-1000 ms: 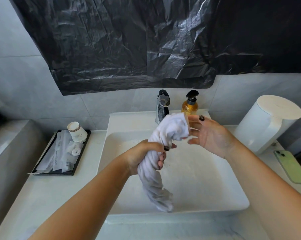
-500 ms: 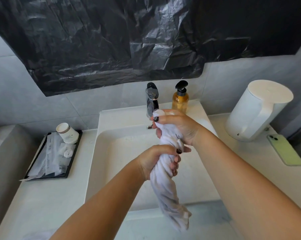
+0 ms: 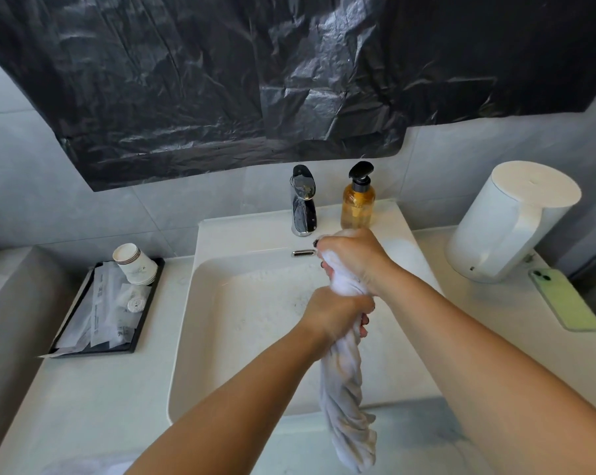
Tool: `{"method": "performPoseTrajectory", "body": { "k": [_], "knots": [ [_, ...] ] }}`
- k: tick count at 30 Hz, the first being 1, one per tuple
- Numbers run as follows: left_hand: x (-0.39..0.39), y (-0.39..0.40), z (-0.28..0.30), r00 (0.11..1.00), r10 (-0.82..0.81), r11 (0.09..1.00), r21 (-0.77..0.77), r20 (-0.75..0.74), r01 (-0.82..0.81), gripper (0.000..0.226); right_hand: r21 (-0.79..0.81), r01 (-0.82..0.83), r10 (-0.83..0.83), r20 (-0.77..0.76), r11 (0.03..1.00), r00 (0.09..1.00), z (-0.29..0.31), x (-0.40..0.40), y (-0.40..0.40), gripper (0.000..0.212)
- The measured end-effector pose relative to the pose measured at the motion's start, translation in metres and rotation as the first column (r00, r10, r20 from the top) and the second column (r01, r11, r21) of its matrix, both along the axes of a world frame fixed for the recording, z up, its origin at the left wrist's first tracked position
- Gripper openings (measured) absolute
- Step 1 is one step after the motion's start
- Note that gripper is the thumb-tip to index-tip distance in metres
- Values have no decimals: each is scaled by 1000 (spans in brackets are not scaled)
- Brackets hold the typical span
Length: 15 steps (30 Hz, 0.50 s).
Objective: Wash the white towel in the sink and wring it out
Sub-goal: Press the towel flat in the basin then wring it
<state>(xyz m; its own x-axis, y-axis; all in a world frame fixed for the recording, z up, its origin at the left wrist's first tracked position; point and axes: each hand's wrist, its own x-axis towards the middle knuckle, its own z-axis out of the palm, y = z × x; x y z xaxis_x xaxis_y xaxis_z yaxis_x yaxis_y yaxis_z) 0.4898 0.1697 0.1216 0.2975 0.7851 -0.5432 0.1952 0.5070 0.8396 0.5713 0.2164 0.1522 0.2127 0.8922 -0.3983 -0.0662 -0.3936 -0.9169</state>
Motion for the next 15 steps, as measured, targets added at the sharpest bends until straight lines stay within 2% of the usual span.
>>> {"method": "performPoseTrajectory", "body": {
  "k": [4,7,11,15],
  "knots": [
    [4,-2,-10,992,18,990,141,-123,-1,15,31,6,-12,221,1000,975,-11,-4,0,32],
    [5,-8,-23,968,-24,964,249,-250,89,16,23,-45,32,410,999,911,-24,-6,-6,25],
    [5,-12,-35,948,0,940,323,-319,109,17,10,-40,30,499,999,866,-35,-10,-10,22],
    [6,-8,-41,933,44,936,342,-357,87,12,31,-22,2,524,999,852,-37,-13,-7,17]
  ]
}}
